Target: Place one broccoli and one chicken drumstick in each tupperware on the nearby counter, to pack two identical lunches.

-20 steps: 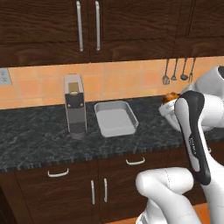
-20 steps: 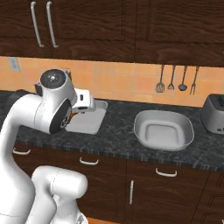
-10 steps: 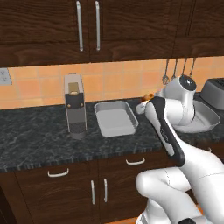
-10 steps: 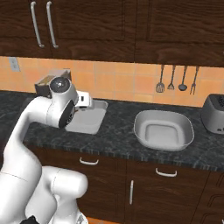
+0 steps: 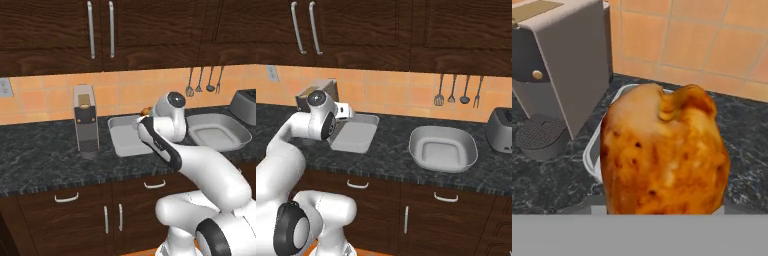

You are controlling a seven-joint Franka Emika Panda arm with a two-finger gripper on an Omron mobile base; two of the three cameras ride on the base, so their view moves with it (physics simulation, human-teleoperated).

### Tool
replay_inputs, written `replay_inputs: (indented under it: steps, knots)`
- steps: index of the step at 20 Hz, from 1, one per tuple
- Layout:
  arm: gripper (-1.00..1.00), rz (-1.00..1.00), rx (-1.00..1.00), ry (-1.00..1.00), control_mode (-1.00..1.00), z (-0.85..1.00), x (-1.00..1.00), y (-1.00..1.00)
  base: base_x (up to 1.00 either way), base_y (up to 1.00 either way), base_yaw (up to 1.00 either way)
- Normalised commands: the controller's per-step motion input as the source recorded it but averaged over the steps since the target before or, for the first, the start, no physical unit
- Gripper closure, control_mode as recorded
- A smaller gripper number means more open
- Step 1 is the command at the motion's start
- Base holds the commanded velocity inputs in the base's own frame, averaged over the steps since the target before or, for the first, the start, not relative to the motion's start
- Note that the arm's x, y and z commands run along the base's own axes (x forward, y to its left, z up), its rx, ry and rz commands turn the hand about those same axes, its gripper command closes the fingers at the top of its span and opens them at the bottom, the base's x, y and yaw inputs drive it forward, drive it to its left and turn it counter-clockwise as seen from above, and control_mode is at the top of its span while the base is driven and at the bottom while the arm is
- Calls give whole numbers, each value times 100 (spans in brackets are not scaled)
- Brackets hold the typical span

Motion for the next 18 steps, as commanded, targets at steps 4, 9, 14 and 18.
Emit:
replay_inputs:
  steps: [4, 9, 14, 18]
  knots:
    - [100, 1, 0, 19, -100, -39, 47, 3, 0, 0, 0]
    - [100, 2, 4, 16, -100, -28, 44, 0, 0, 0, 0]
    - [100, 0, -1, 6, -100, -23, 57, 0, 0, 0, 0]
    - [100, 0, -3, 0, -100, -27, 47, 5, 0, 0, 0]
